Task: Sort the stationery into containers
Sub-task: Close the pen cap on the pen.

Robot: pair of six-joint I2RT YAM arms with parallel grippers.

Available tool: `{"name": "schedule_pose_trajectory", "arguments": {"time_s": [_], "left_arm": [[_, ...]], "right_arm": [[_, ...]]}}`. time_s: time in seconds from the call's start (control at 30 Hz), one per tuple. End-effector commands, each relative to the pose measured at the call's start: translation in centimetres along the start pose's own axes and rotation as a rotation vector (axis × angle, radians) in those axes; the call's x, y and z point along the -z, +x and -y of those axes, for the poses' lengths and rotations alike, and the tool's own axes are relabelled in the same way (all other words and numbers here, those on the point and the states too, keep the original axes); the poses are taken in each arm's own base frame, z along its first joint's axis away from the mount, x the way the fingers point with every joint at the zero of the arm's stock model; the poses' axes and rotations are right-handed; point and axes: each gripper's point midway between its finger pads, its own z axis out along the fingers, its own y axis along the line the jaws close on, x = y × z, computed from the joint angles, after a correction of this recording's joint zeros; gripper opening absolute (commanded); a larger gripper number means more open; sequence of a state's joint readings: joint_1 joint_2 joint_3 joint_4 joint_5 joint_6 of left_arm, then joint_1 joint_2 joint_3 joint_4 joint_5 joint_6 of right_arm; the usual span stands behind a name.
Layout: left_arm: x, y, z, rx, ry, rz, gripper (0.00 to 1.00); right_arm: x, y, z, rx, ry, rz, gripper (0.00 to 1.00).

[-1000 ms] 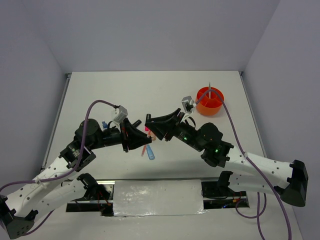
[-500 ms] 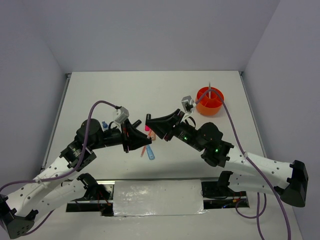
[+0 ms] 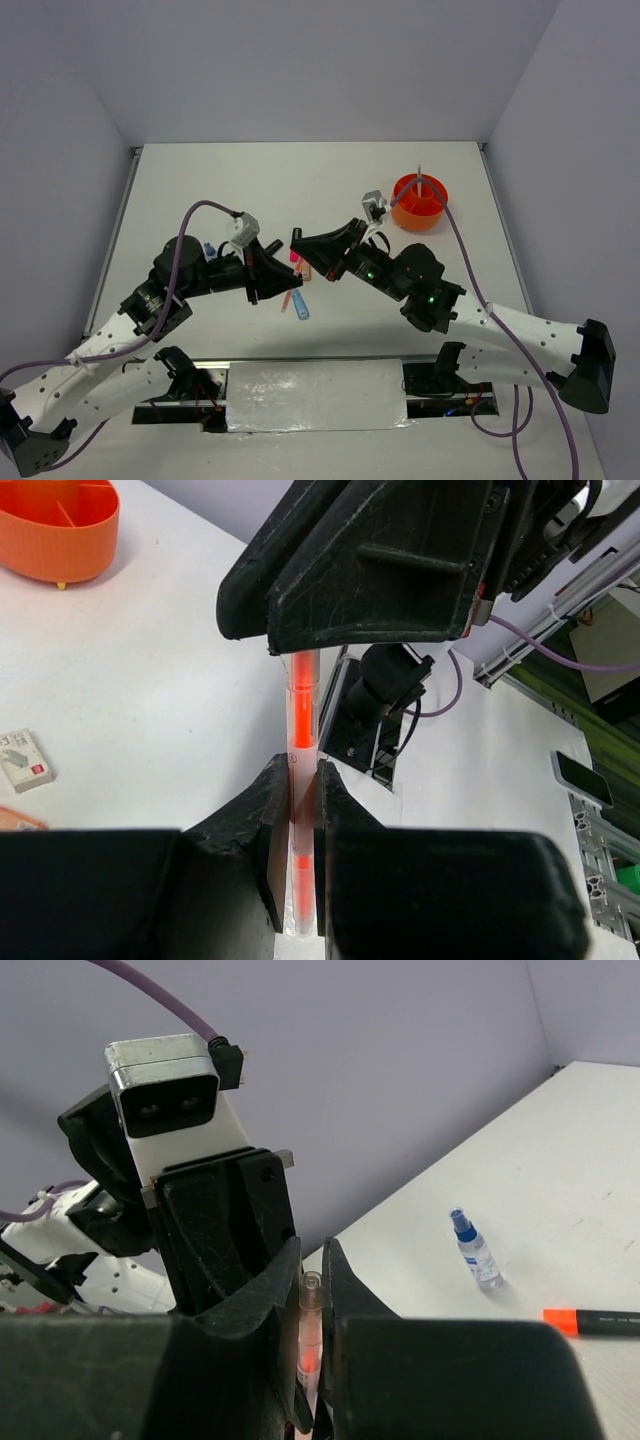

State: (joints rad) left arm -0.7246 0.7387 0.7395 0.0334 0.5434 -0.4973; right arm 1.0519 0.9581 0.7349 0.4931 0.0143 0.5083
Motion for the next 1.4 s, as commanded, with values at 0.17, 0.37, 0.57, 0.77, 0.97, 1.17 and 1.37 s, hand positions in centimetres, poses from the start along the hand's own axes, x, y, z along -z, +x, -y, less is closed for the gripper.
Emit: {"name": "schedule_pose_trajectory", "arguments": {"time_s": [0.17, 0.37, 0.57, 0.77, 0.97, 1.17, 1.37], "left_arm": [[-0.1, -7.0, 2.7, -0.162, 0.049, 0.138, 0.0], [-0.4, -9.4, 3.3, -0.226, 0.053, 0.167, 0.0], [-0.5, -10.9, 3.7, -0.278, 0.051, 0.173, 0.0], [0.4, -12.0, 3.8, -0.314, 0.015, 0.198, 0.0], [1.2, -12.0, 3.8, -0.325, -0.012, 0.207, 0.0], [0.2, -10.8, 3.7, -0.295, 0.033, 0.151, 0.0], [-0.2, -8.2, 3.7, -0.256, 0.1, 0.134, 0.0]], "right_arm": [[0.0, 5.1, 1.0, -0.067, -0.042, -0.106, 0.0], [0.8, 10.4, 1.8, -0.102, -0.022, -0.213, 0.0], [1.4, 15.2, 1.5, -0.116, -0.014, -0.306, 0.0], [2.0, 17.3, 1.8, -0.117, 0.002, -0.344, 0.0], [2.7, 17.7, 2.5, -0.11, 0.033, -0.345, 0.0], [2.2, 15.2, 1.2, -0.089, 0.011, -0.313, 0.16], [1.5, 9.4, -0.6, -0.048, 0.007, -0.197, 0.53]]}}
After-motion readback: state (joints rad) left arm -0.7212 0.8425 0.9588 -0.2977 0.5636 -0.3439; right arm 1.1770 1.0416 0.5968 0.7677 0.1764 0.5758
